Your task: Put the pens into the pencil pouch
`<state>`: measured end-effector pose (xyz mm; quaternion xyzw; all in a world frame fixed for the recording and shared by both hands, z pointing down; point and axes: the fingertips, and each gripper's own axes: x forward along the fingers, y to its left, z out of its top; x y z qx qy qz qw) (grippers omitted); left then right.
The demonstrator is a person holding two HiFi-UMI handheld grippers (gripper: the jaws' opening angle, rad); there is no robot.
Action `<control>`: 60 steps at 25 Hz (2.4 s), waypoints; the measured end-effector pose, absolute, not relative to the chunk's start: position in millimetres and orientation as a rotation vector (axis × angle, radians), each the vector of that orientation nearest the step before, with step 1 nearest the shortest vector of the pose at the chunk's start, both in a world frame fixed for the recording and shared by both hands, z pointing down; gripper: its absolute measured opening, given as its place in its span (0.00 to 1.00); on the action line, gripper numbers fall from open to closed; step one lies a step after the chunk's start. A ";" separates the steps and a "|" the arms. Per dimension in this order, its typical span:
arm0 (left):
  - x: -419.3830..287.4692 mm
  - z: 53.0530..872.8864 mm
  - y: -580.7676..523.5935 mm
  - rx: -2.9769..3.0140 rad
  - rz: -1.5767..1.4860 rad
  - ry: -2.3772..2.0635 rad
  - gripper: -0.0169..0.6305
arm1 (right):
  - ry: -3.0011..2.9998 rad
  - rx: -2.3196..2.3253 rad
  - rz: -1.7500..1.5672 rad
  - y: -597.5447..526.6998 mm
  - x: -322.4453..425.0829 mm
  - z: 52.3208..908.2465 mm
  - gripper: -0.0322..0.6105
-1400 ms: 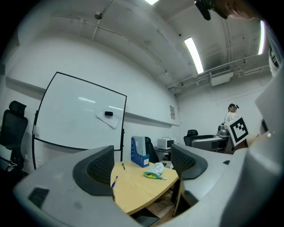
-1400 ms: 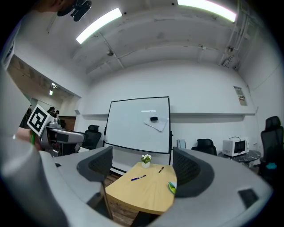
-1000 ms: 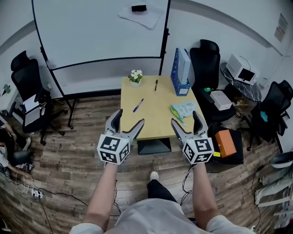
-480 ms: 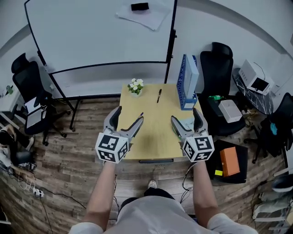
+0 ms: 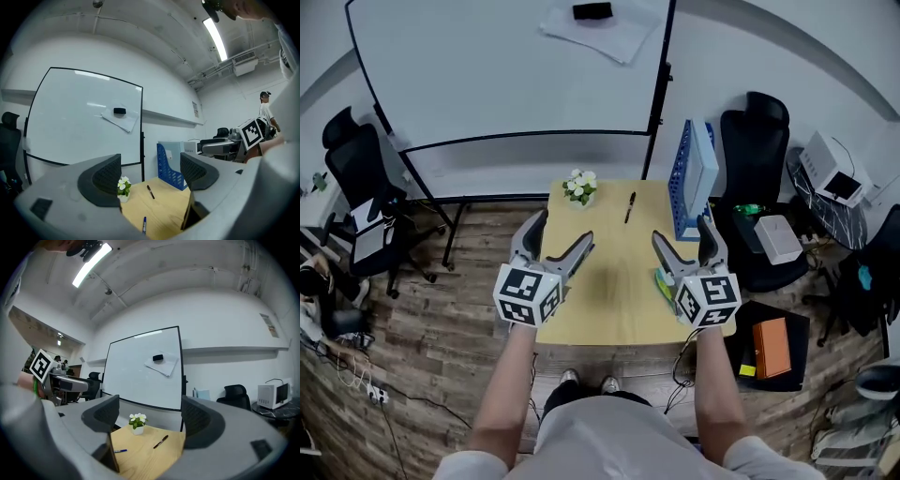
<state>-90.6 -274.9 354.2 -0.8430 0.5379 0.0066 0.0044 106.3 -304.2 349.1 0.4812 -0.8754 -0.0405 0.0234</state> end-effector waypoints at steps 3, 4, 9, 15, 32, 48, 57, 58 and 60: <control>-94.3 360.4 -287.8 -2.664 0.004 1.670 0.59 | -2.681 1.515 -0.112 -311.5 105.9 354.0 0.67; -95.7 361.3 -291.6 -2.667 0.002 1.666 0.59 | -2.670 1.522 -0.106 -313.8 106.3 356.3 0.67; -104.2 380.4 -306.6 -2.705 -0.042 1.655 0.59 | -2.620 1.562 -0.065 -320.2 106.4 369.0 0.67; -108.4 440.5 -314.8 -2.798 -0.158 1.675 0.59 | -2.564 1.575 -0.009 -319.7 107.8 390.0 0.66; -88.7 632.4 -317.2 -3.024 -0.714 1.757 0.59 | -2.434 1.594 0.154 -310.1 133.5 450.1 0.58; -100.2 686.6 -310.4 -2.928 -1.129 1.845 0.14 | -2.355 1.661 0.208 -300.6 168.1 465.8 0.51; -99.9 645.1 -315.4 -2.962 -0.842 1.887 0.12 | -2.311 1.661 0.198 -298.4 185.2 474.2 0.49; -99.3 634.6 -317.0 -2.962 -0.783 1.878 0.12 | -2.301 1.661 0.199 -298.1 187.9 476.6 0.49; -98.0 611.9 -320.6 -2.957 -0.665 1.857 0.12 | -2.278 1.656 0.199 -297.5 192.9 482.2 0.49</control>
